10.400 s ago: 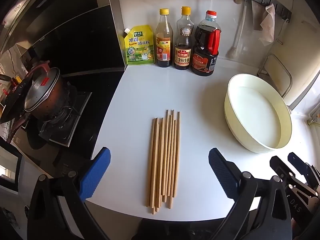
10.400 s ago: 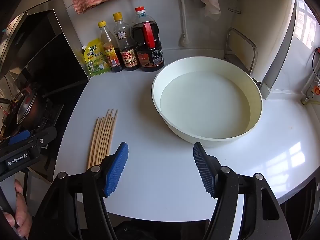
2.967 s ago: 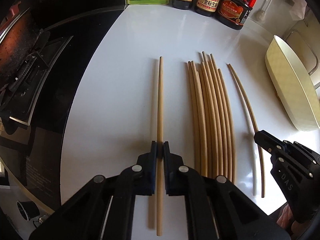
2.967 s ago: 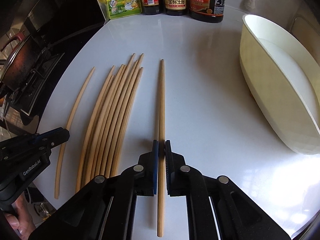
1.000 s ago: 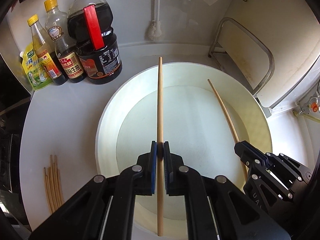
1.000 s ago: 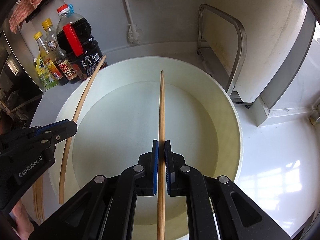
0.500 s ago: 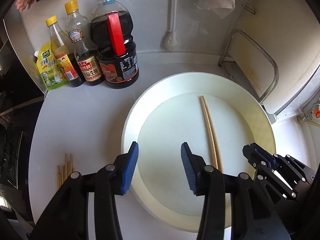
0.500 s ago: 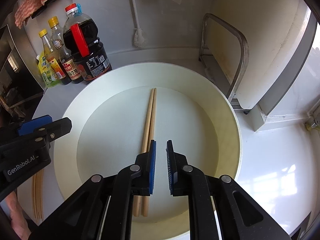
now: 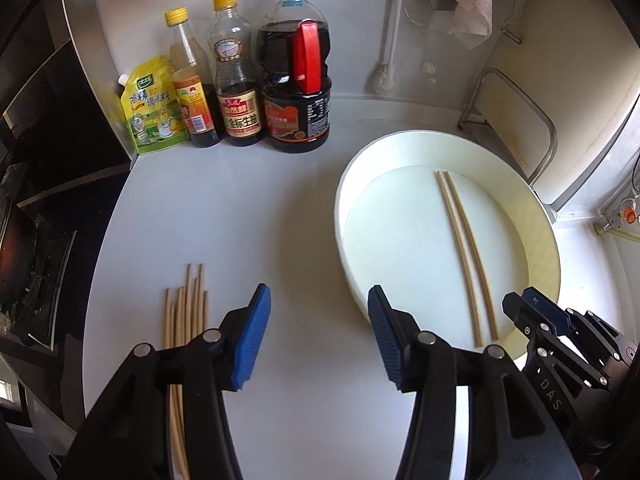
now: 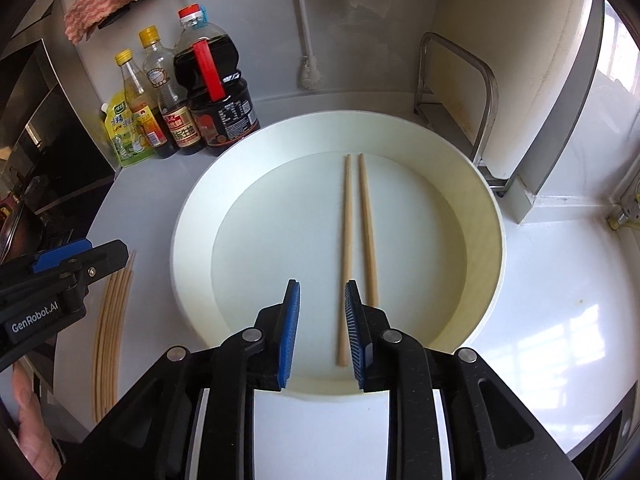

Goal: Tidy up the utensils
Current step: 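Move both open grippers back to the chopstick bundle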

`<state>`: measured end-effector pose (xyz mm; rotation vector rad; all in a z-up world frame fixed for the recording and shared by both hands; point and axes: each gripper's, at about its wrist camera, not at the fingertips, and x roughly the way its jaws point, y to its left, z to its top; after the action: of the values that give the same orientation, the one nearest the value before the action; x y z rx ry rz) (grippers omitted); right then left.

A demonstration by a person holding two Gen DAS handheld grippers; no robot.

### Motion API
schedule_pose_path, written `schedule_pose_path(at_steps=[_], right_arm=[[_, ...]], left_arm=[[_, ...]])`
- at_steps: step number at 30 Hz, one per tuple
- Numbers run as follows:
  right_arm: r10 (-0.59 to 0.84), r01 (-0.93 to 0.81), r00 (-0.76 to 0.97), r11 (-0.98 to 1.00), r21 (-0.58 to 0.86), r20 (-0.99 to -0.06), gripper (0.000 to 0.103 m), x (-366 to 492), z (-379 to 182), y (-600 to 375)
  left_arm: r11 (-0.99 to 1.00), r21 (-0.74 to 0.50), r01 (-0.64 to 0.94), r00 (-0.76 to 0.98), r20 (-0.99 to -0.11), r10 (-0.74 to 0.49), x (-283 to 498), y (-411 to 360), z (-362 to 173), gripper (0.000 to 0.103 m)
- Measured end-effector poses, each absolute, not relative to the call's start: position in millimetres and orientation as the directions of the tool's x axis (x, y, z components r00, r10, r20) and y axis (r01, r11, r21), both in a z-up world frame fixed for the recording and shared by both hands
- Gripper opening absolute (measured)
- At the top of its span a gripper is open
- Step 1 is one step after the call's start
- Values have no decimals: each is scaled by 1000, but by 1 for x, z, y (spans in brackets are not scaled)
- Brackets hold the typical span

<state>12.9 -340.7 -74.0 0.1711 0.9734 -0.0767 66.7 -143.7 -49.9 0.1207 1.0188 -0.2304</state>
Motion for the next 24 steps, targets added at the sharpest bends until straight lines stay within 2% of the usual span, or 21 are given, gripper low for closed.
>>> schedule_pose_path(at_steps=[8,19,24], right_arm=[[65,76,545,989,127,-836,25,-18,-71,-282],[112,29,519,988,149,-847,29,-29,-80,-220],[126,27,493,987,160,-861,30,-24,-92,-197]], left_arm=[[977,6,215,507,-855,-106,47,-85,-50,54],[979,59,193,469,-882,-39,40,-7,-77,55],[981,62,182,453,-891,-28,40,24,-89,59]])
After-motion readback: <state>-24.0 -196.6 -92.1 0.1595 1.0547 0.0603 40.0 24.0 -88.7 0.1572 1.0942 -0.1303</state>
